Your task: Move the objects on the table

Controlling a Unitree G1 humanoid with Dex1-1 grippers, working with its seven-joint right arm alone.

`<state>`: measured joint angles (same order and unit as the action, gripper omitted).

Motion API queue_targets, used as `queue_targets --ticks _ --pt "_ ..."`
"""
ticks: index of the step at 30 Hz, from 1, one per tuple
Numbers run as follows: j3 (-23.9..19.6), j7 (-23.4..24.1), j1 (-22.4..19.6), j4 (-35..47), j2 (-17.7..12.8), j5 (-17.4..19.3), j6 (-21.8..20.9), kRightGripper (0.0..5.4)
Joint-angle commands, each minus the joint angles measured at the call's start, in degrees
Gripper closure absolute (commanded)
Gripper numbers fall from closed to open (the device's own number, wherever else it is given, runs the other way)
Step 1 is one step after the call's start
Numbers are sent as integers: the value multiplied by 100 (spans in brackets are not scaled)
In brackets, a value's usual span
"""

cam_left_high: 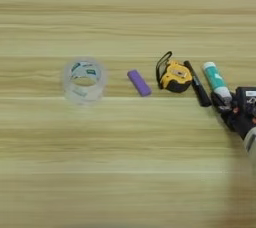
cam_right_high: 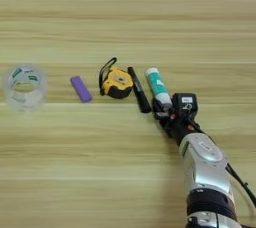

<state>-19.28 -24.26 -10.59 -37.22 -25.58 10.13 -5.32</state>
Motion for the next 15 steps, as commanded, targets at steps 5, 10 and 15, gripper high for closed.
queue_targets --ticks 5,10,15 --pt "13 25 -293 108 -288 -24 -78 371" --pt "25 26 -294 106 -288 -19 -88 371" --pt "36 24 -287 127 -286 -13 -94 351"
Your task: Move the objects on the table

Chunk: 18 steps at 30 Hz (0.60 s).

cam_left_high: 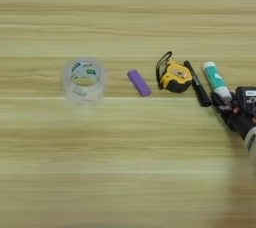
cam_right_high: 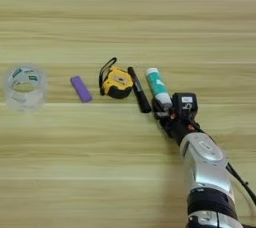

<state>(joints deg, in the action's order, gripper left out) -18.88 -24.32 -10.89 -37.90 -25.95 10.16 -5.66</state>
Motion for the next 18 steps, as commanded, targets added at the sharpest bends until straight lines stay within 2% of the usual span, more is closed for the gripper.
queue_targets --ticks 1,18 --pt "-2 31 -253 211 -248 -14 -58 340" --pt "-16 49 -217 379 -208 65 -59 152"
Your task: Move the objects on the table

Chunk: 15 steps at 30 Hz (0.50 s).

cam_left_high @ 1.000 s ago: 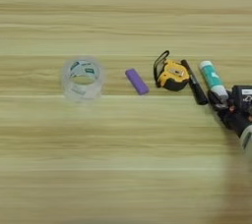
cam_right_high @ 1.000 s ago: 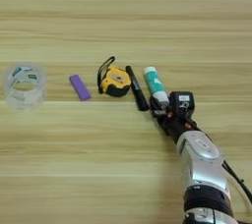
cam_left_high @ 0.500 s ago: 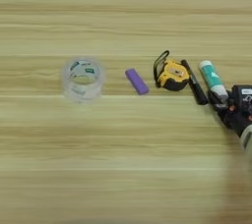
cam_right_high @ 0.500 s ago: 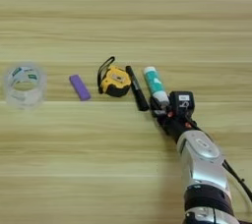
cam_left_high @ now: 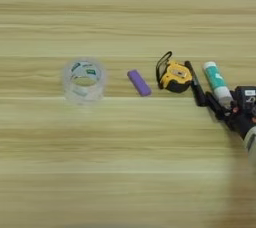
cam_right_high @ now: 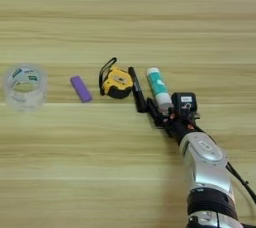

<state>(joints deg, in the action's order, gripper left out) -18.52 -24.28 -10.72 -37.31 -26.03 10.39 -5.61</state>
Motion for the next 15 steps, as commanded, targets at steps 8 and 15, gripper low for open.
queue_targets --ticks 8,15 --pt "-61 54 -247 418 -107 116 -64 71" --pt "-155 135 -243 525 -95 161 -67 12"
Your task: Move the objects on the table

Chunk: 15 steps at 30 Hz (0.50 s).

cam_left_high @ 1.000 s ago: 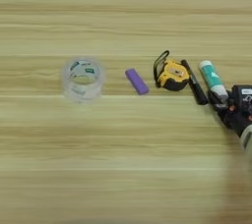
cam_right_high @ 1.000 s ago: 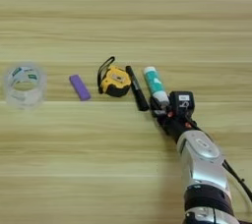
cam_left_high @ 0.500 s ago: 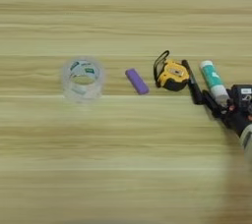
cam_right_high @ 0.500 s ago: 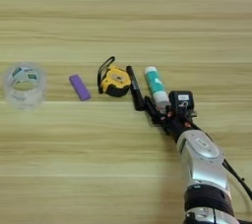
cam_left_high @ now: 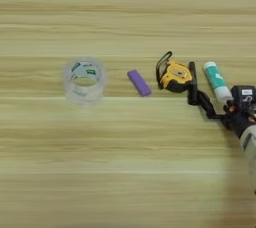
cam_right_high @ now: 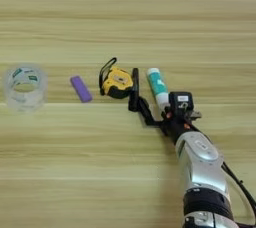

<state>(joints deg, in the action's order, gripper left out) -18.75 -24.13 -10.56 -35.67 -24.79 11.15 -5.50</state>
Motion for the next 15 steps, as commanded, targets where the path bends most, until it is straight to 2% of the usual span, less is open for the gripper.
queue_targets --ticks 1,6,15 --pt "-141 128 -257 378 -216 90 -79 4" --pt "-233 255 -222 556 -222 94 -135 4" --pt "-271 330 -7 1387 -108 195 -64 4"
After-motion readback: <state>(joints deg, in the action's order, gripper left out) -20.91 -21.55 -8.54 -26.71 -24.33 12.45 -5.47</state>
